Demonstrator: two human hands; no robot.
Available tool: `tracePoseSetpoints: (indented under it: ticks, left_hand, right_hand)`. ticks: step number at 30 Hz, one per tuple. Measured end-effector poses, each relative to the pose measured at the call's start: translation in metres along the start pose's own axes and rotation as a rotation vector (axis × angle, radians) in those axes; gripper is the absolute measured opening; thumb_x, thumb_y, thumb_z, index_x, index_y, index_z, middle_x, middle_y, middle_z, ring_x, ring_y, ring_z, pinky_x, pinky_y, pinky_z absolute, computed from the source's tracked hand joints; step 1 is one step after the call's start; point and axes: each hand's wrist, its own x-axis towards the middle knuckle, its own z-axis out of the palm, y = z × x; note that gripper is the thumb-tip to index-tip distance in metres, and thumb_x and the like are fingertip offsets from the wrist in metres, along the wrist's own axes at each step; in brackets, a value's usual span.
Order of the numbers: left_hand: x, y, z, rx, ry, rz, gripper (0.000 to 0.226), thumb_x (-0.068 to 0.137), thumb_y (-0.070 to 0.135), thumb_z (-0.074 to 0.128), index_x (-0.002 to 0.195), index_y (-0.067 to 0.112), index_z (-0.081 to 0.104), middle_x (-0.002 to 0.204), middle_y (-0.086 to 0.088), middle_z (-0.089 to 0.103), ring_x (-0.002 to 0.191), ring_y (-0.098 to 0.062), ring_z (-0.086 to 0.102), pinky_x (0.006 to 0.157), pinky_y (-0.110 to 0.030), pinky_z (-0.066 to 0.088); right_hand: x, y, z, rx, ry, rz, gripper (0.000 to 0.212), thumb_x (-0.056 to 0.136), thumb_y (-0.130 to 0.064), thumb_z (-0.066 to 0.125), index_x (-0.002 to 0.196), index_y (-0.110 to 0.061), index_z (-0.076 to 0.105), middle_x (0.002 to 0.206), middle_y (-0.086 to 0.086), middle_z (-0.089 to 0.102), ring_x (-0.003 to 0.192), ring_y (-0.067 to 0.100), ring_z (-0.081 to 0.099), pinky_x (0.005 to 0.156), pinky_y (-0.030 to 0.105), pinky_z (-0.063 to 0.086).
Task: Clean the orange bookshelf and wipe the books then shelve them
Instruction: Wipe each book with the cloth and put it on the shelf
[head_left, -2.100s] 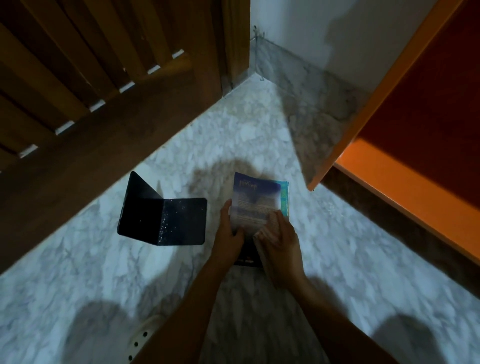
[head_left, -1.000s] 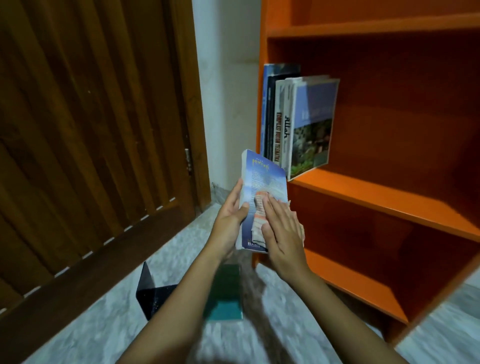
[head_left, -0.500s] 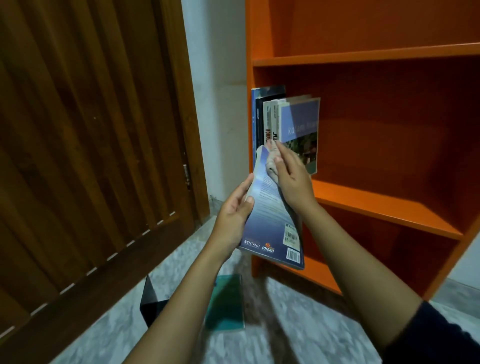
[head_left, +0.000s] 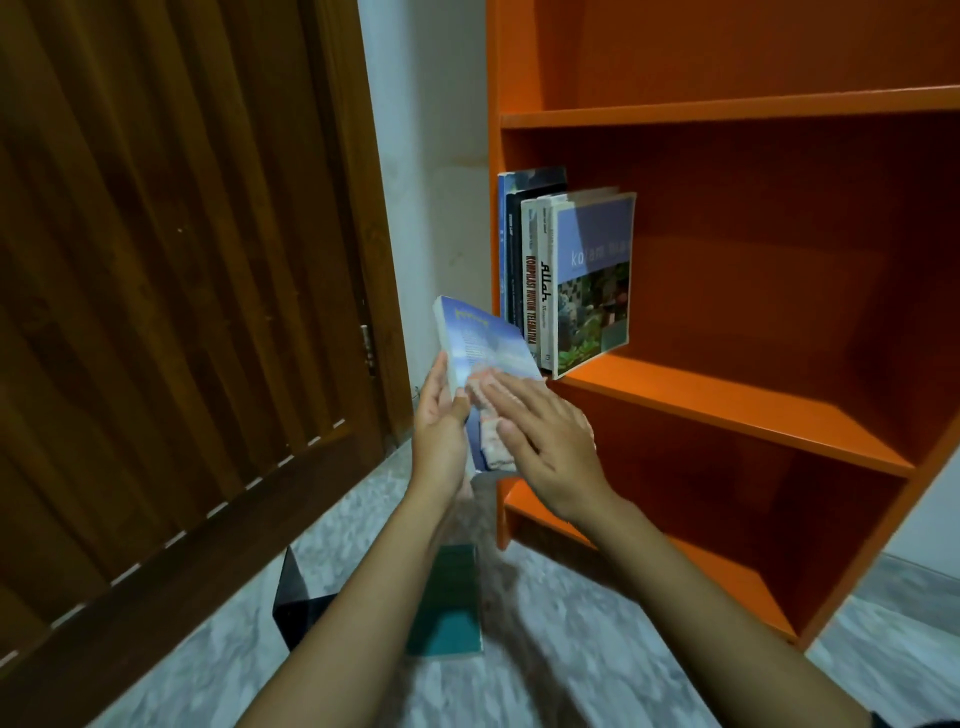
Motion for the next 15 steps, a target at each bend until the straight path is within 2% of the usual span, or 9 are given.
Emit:
tracePoseSetpoints:
  ticks: [2,4,6,8,11,13,14,15]
  left_hand:
    - [0.002,0.001,-0.006,-0.072,0.063,-0.035,0.044,0.096,-0.001,0.043,0.123,0.033,0.05,0.133,-0.01,0.055,0.116,-0.029,0.058,0.101,-0.052,0.044]
    - [0.001,0.001,-0.009,-0.119,0.099,-0.063,0.045,0.097,0.0,0.041,0.132,0.028,0.046,0.129,-0.009,0.058,0.117,-0.03,0.057,0.101,-0.052,0.044]
    - [-0.001,0.001,-0.011,-0.15,0.077,-0.069,0.047,0.097,0.001,0.041,0.139,0.023,0.04,0.121,-0.004,0.062,0.115,-0.028,0.059,0.097,-0.048,0.048]
    - [-0.004,0.001,-0.013,-0.158,0.02,-0.054,0.048,0.096,0.002,0.042,0.14,0.022,0.039,0.119,-0.001,0.064,0.11,-0.024,0.062,0.091,-0.043,0.052]
    - [-0.005,0.002,-0.015,-0.1,-0.04,-0.04,0.048,0.096,0.004,0.045,0.139,0.025,0.04,0.12,0.001,0.065,0.112,-0.023,0.062,0.093,-0.044,0.051]
    - [-0.007,0.003,-0.016,-0.049,-0.071,-0.017,0.048,0.096,0.006,0.047,0.14,0.026,0.04,0.114,0.006,0.068,0.112,-0.021,0.062,0.093,-0.043,0.051]
    - [-0.008,0.003,-0.016,-0.021,-0.081,-0.005,0.048,0.096,0.008,0.047,0.14,0.026,0.039,0.115,0.008,0.068,0.112,-0.02,0.062,0.092,-0.041,0.052]
    - [-0.008,0.004,-0.017,0.007,-0.087,0.011,0.048,0.096,0.009,0.047,0.14,0.026,0.039,0.12,0.007,0.065,0.112,-0.019,0.062,0.089,-0.038,0.054]
  right_hand:
    - [-0.013,0.003,0.003,-0.041,-0.033,-0.119,0.045,0.099,-0.046,0.025,0.142,-0.038,0.034,0.149,-0.016,0.034,0.139,0.009,0.028,0.107,0.034,0.024]
    - [-0.027,0.01,0.007,-0.054,-0.016,-0.178,0.044,0.101,-0.044,0.026,0.142,-0.034,0.036,0.149,-0.014,0.035,0.14,0.012,0.027,0.11,0.034,0.021]
    - [-0.035,0.017,0.011,-0.043,0.04,-0.124,0.044,0.101,-0.044,0.026,0.143,-0.034,0.036,0.149,-0.013,0.035,0.14,0.011,0.027,0.11,0.034,0.022]
    - [-0.038,0.019,0.017,0.049,0.104,0.038,0.045,0.1,-0.045,0.023,0.143,-0.036,0.035,0.149,-0.018,0.033,0.14,0.007,0.027,0.11,0.031,0.024]
    - [-0.03,0.006,0.016,0.477,0.244,0.355,0.041,0.102,-0.039,0.026,0.142,-0.035,0.032,0.144,-0.025,0.031,0.134,-0.003,0.031,0.111,0.023,0.03]
    - [-0.021,0.003,0.01,0.846,0.296,0.576,0.041,0.104,-0.031,0.031,0.144,-0.029,0.032,0.133,-0.022,0.041,0.119,-0.005,0.044,0.093,0.013,0.046]
    - [-0.018,0.006,0.007,0.985,0.279,0.651,0.04,0.102,-0.031,0.035,0.143,-0.027,0.036,0.128,-0.019,0.048,0.112,-0.003,0.051,0.083,0.012,0.05]
    - [-0.014,0.01,0.006,1.11,0.251,0.693,0.04,0.1,-0.034,0.042,0.139,-0.026,0.043,0.126,-0.013,0.056,0.11,0.004,0.058,0.082,0.019,0.053]
